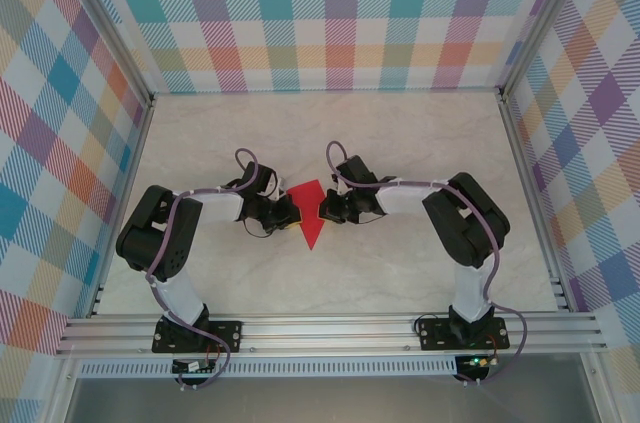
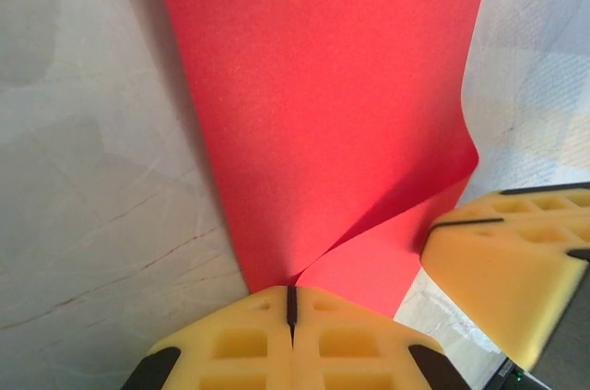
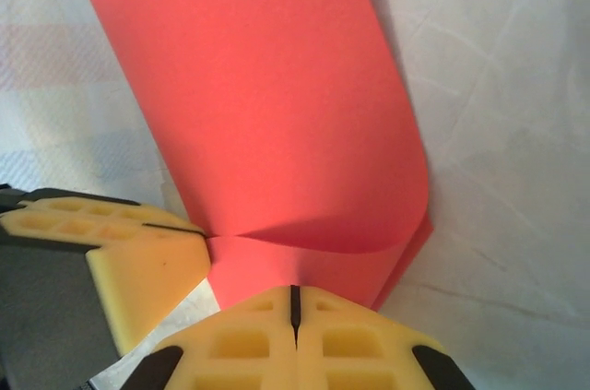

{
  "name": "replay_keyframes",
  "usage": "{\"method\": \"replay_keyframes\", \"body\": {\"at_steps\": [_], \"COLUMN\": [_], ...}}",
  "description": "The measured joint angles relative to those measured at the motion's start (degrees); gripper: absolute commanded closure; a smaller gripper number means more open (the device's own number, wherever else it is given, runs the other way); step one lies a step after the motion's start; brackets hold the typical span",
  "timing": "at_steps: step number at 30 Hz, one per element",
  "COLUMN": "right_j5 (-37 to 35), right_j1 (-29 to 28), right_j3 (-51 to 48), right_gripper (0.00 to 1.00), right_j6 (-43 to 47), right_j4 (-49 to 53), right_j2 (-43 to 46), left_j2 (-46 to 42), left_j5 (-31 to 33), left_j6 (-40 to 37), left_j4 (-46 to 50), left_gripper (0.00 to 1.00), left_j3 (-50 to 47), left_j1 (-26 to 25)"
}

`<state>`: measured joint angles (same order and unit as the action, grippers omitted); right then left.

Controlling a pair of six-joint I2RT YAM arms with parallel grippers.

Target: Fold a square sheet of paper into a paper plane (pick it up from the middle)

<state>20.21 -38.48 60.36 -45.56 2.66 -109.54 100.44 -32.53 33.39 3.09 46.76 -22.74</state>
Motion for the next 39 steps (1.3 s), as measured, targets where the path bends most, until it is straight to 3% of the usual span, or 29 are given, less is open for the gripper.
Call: {"method": "replay_keyframes", "body": {"at_steps": [39], "right_j5": [1.31], "right_j1": [2.25], "right_j3": [1.38], "right_gripper": [0.95], "right_j6": [3.23], "right_j4": [1.29], "right_j2": [-1.11], "left_j2": [-0.44], "left_j5": [0.92], "left_j6": [0.0], "left_j4": [0.13], "left_gripper": [0.98], "left_j3": [-0.11], "left_j1": [-0.07]}}
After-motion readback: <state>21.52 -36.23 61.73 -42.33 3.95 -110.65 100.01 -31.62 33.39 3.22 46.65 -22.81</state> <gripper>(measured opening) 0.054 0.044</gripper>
